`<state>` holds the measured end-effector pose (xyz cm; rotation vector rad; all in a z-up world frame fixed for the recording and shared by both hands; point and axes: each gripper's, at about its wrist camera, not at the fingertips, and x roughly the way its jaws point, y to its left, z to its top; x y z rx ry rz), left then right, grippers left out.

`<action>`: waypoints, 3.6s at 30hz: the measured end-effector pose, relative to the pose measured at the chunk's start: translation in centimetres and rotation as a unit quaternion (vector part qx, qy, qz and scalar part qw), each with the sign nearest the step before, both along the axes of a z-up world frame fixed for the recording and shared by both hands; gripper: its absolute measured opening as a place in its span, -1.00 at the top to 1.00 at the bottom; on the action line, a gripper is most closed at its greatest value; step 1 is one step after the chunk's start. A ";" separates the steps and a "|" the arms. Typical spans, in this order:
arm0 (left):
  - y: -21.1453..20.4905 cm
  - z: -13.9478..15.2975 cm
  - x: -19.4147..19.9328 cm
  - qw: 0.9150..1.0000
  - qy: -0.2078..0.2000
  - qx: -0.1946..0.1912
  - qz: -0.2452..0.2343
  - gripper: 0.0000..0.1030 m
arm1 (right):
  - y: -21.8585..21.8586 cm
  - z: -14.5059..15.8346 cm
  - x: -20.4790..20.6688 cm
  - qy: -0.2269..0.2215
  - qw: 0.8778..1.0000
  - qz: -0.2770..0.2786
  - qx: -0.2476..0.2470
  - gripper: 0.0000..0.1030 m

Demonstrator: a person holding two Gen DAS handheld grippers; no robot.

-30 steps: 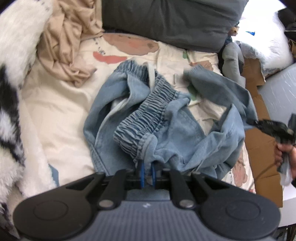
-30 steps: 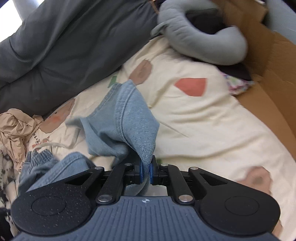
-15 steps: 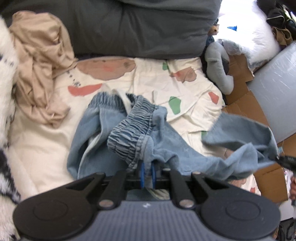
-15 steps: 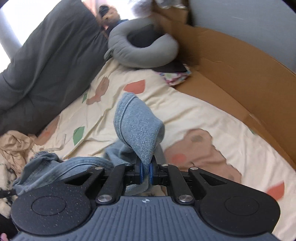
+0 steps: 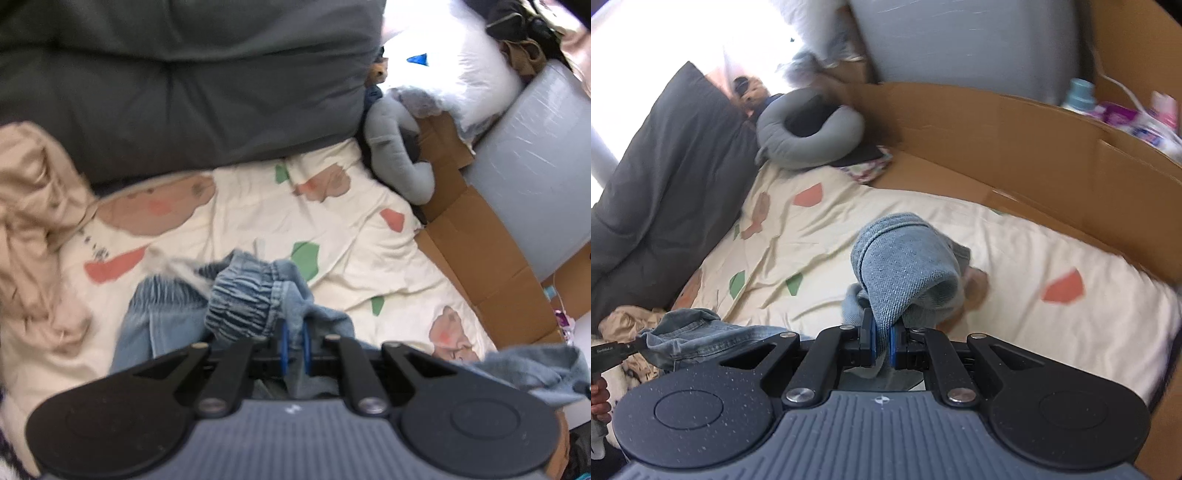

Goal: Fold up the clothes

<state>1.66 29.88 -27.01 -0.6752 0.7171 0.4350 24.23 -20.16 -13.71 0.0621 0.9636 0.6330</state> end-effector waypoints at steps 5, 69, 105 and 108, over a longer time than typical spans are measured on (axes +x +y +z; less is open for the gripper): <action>0.2 0.6 1.0 1.000 0.002 0.014 -0.011 0.85 | -2.0 1.8 -3.5 -0.013 1.000 -0.015 0.002 0.89; 0.1 -0.8 0.5 0.995 0.080 0.052 -0.021 0.85 | -18.7 -14.6 -6.5 0.154 0.964 -0.219 0.002 0.21; 4.4 5.8 17.7 0.993 0.017 0.120 0.011 0.86 | -19.2 -4.9 5.6 0.044 0.951 -0.306 -0.003 0.97; 4.8 4.5 20.2 0.992 0.030 0.125 0.006 0.86 | -18.8 -5.7 7.3 0.047 0.946 -0.320 0.001 0.97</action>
